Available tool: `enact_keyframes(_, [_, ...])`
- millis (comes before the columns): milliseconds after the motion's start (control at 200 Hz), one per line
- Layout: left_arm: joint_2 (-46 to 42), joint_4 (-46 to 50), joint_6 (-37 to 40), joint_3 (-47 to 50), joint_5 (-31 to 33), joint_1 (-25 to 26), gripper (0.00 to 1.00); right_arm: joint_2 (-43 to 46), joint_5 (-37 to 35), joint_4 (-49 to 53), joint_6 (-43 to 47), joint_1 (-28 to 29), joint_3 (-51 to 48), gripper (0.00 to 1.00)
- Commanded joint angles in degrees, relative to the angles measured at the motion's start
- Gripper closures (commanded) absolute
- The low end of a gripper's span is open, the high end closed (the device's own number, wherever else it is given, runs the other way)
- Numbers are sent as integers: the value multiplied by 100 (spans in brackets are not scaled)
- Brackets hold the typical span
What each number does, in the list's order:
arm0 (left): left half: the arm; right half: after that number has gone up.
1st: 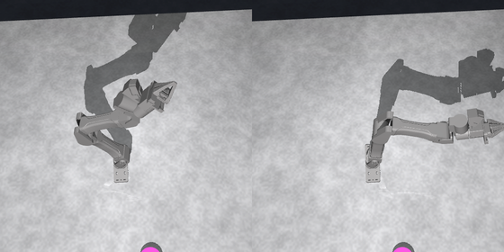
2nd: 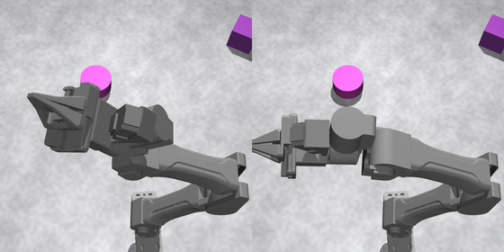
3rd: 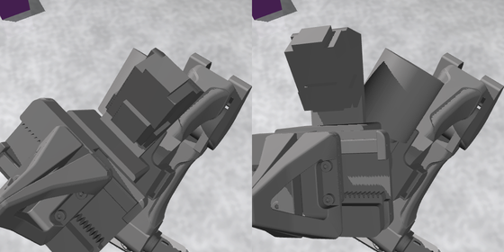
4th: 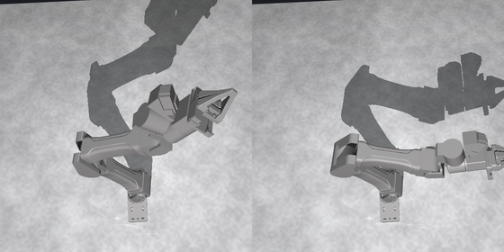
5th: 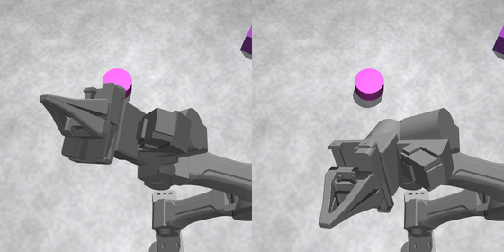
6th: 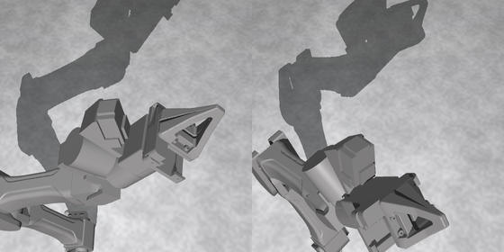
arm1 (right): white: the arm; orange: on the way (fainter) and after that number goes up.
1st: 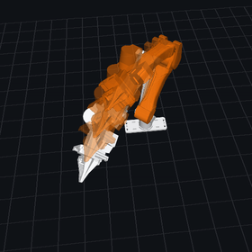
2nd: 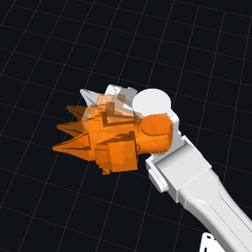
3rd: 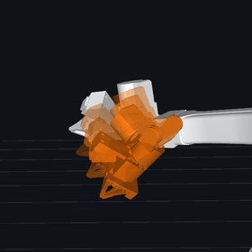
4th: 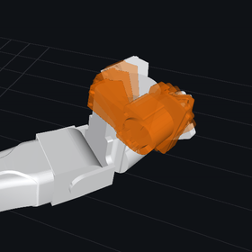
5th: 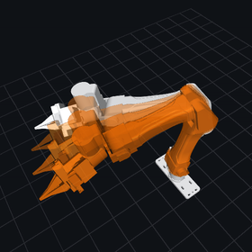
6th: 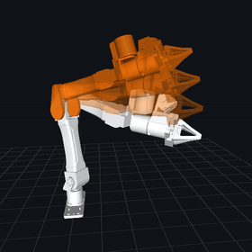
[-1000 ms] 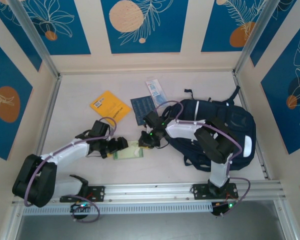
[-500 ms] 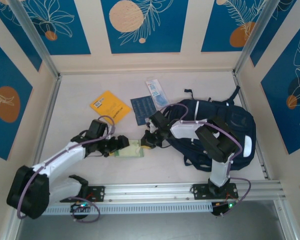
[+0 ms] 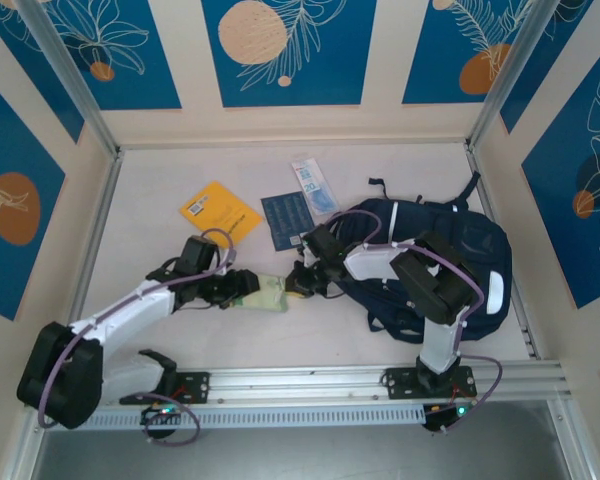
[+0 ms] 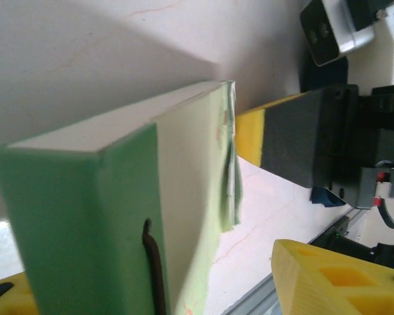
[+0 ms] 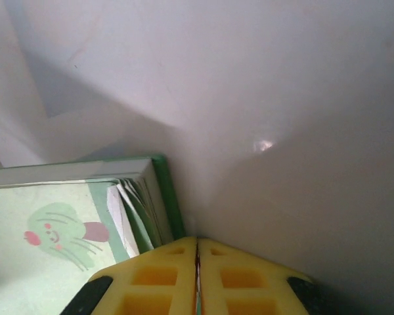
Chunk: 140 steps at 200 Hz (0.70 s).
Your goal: Pack books, pencil case, and school supplies into a backpack
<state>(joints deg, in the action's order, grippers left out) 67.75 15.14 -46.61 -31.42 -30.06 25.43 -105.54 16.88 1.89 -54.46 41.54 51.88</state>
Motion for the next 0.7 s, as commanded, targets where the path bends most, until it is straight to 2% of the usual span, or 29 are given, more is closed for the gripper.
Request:
enact_keyframes(0, [195, -357, 16, 18, -169, 82, 44, -78, -260, 376, -74, 11, -202, 90])
enact_keyframes(125, [416, -507, 29, 8, -184, 118, 55, -7, -257, 322, -99, 12, -279, 90])
enact_keyframes(265, [346, -467, 137, -14, -179, 118, 88, 296, -429, 508, -10, 3, -280, 89])
enact_keyframes(330, [78, -245, 235, -117, -83, 120, 100, 574, -617, 862, 126, -5, -175, 85])
enact_keyframes(530, [-907, 914, 701, -770, 420, 67, 100, 1850, -1236, 2068, 625, -200, 218, 68])
enact_keyframes(695, [-1423, 1367, 854, -1242, 681, -20, 100, 2961, -1808, 2876, 927, -713, 466, 56])
